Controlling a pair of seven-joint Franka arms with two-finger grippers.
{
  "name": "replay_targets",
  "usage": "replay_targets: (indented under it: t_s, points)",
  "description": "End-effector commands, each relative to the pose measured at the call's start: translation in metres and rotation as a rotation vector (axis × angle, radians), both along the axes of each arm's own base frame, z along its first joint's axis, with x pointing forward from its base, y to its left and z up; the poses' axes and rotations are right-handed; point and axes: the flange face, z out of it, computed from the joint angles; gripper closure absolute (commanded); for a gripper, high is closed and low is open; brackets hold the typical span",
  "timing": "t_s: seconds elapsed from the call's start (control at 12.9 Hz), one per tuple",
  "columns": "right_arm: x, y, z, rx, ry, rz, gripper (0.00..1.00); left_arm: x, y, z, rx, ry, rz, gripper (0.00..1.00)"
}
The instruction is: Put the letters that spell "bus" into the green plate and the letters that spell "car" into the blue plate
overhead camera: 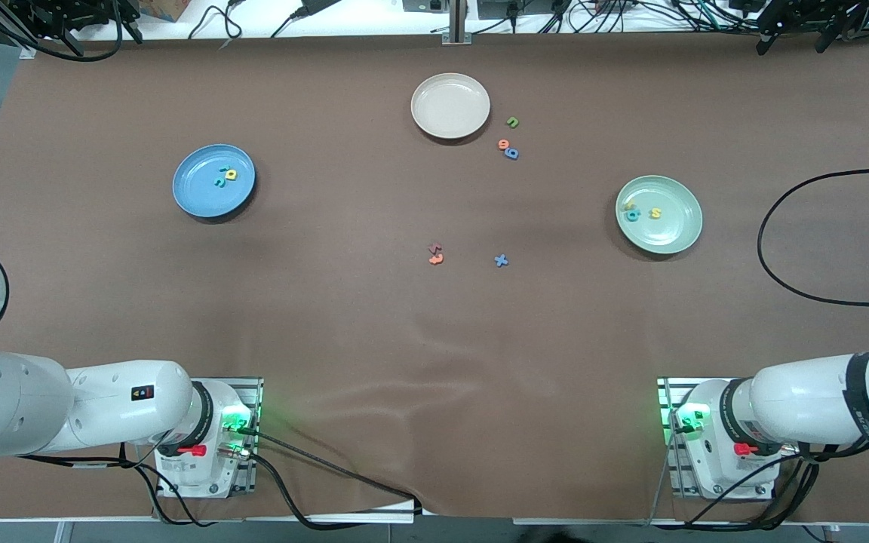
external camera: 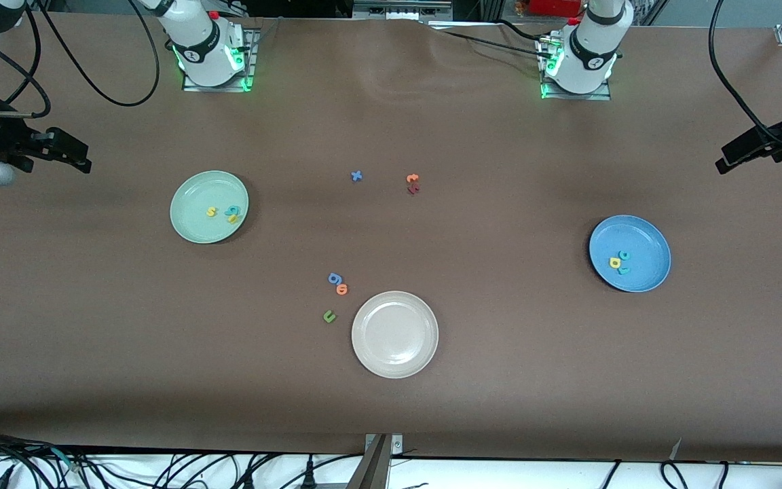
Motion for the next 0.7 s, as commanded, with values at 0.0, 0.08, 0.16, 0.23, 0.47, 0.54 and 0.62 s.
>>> replay_targets:
  t_s: [0.0, 0.08, 0.16, 0.23, 0.47, 0.54, 0.62]
  points:
    - [-0.003, -0.001, 0.006, 0.013, 0.0, 0.002, 0.0, -0.007, -0.014, 0.004, 0.028, 0.005, -0.025, 0.0]
    - [-0.004, -0.001, 0.007, 0.012, -0.001, 0.002, 0.0, -0.007, -0.015, 0.005, 0.026, 0.002, -0.056, 0.0]
    - [-0.003, -0.001, 0.006, 0.013, 0.0, 0.002, 0.0, -0.007, -0.017, 0.008, 0.025, -0.004, -0.099, 0.0]
    - [-0.004, -0.001, 0.007, 0.012, -0.001, 0.002, 0.0, -0.007, -0.019, 0.009, 0.022, -0.007, -0.131, 0.0]
    - [-0.003, -0.001, 0.006, 0.013, 0.0, 0.002, 0.0, -0.021, -0.043, 0.032, 0.028, -0.023, -0.187, 0.0]
    - [-0.003, -0.001, 0.006, 0.013, 0.0, 0.002, 0.0, -0.022, -0.057, 0.032, 0.032, -0.019, -0.213, 0.0]
    - [-0.003, -0.001, 0.006, 0.013, 0.0, 0.002, 0.0, -0.023, -0.069, 0.028, 0.036, -0.01, -0.233, 0.0]
